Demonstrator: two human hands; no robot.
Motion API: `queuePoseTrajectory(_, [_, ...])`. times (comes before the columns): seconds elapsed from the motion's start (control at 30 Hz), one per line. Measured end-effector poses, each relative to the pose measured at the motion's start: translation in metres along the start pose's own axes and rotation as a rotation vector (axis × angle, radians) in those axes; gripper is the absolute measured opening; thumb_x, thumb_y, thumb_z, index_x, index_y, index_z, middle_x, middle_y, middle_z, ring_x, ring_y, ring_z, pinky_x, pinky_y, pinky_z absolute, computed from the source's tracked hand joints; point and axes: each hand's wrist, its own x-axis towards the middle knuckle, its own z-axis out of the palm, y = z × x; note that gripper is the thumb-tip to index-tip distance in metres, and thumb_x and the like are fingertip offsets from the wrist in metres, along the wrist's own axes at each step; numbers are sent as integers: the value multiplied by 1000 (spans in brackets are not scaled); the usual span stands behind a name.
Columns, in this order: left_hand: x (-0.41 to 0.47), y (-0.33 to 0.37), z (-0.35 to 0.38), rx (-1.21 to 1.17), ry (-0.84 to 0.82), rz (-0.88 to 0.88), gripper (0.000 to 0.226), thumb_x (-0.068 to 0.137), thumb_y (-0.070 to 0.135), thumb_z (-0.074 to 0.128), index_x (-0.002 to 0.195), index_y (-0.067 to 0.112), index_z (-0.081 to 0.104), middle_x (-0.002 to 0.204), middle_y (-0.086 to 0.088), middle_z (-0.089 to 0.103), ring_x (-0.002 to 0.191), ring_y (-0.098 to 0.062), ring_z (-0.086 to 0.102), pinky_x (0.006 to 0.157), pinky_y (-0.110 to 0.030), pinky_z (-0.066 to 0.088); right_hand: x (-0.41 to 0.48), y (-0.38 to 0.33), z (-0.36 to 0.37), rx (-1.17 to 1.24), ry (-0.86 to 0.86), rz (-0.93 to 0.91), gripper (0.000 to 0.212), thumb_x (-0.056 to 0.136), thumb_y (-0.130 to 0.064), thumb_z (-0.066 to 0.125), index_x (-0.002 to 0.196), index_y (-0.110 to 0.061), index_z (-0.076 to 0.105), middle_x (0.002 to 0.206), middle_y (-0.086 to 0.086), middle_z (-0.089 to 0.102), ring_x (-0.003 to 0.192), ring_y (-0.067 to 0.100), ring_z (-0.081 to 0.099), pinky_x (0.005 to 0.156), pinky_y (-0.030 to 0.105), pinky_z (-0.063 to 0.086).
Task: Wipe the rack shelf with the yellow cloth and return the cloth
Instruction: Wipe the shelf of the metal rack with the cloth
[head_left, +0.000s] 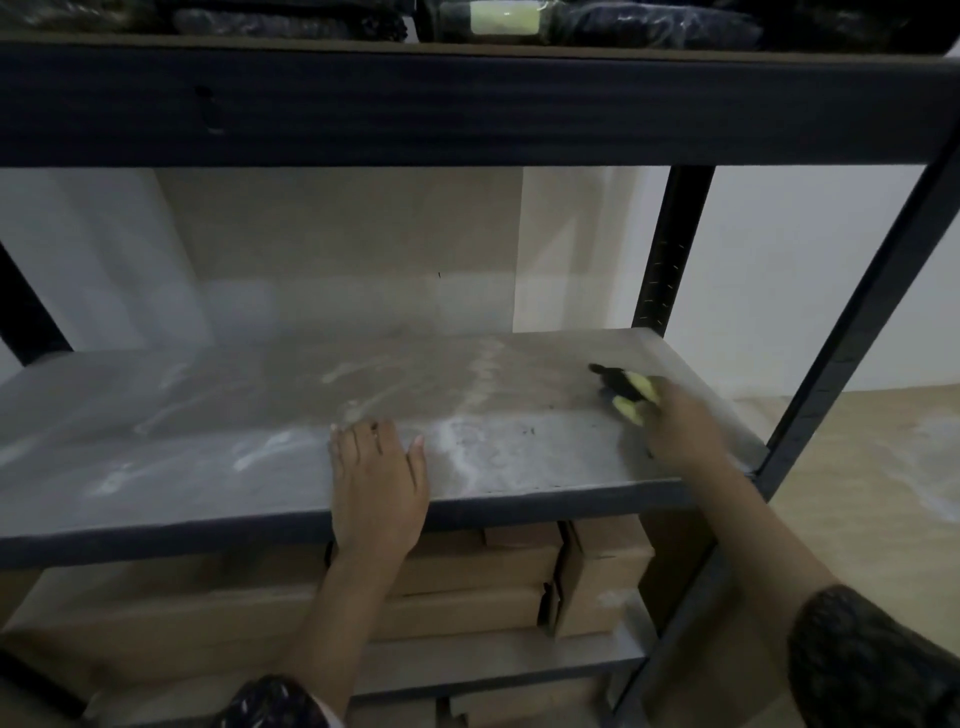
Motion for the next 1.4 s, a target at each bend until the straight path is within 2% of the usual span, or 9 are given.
queuePoseTrajectory(0.07, [0,1,0,4,-6,-7,64,97,43,13,116,0,56,116,-19,57,114,-36,49,116,-48,23,14,4,6,-143,-9,81,27,96,-20,48,117,-4,51,94,15,63,82,31,61,69,39,49])
queuePoseTrajectory(0.2, [1,1,-2,-1,-24,-21,67,96,45,12,120,0,55,119,-19,56,116,-35,48,116,-47,23,8,-35,35,-230,-51,-59,31,93,-15,53,121,-3,47,120,18,57,106,34,57,83,37,43])
queuePoseTrajectory(0.4, [1,3,-5,-29,-71,-38,56,100,43,22,124,1,51,124,-19,53,120,-34,45,116,-48,24,-19,-75,57,-71,-254,-369,35,94,-16,51,128,-9,49,122,15,59,107,34,57,83,34,44])
queuePoseTrajectory(0.5, [12,-2,-14,-60,-22,-20,53,98,40,31,125,-1,50,126,-21,51,121,-36,42,114,-50,24,-1,-55,42,119,-205,-270,28,96,-23,53,120,-9,55,107,15,66,94,31,61,76,34,45])
queuePoseTrajectory(0.67, [26,-13,-16,36,-29,40,62,96,48,25,124,0,54,124,-20,56,121,-36,46,119,-47,13,45,-26,38,-118,-14,38,29,94,-23,54,114,-2,50,111,18,62,96,34,59,78,38,45])
queuePoseTrajectory(0.9, [25,-14,-11,-19,-37,45,60,96,49,24,122,6,55,123,-13,56,121,-29,45,120,-44,14,20,-95,88,-201,-113,-310,36,92,-14,49,126,-5,47,121,15,59,105,33,59,83,38,46])
queuePoseTrajectory(1.07, [25,-17,-9,-10,-29,42,67,97,50,17,123,3,56,123,-14,56,122,-30,45,119,-45,16,22,-89,57,262,-278,-264,32,95,-29,54,120,-9,54,105,11,64,86,25,58,62,27,41])
queuePoseTrajectory(1.23, [26,-15,-9,-19,-47,11,64,97,49,20,123,3,57,124,-15,56,124,-31,43,120,-45,14,77,-50,48,-18,-112,146,37,97,-34,49,122,-7,49,118,16,60,105,34,57,86,41,48])
queuePoseTrajectory(1.4, [27,-15,-7,-40,-34,9,73,93,55,13,120,3,57,123,-15,55,122,-30,43,119,-45,15,64,-96,87,-114,-157,-17,37,98,-17,43,132,-3,41,132,18,51,123,33,50,95,38,41])
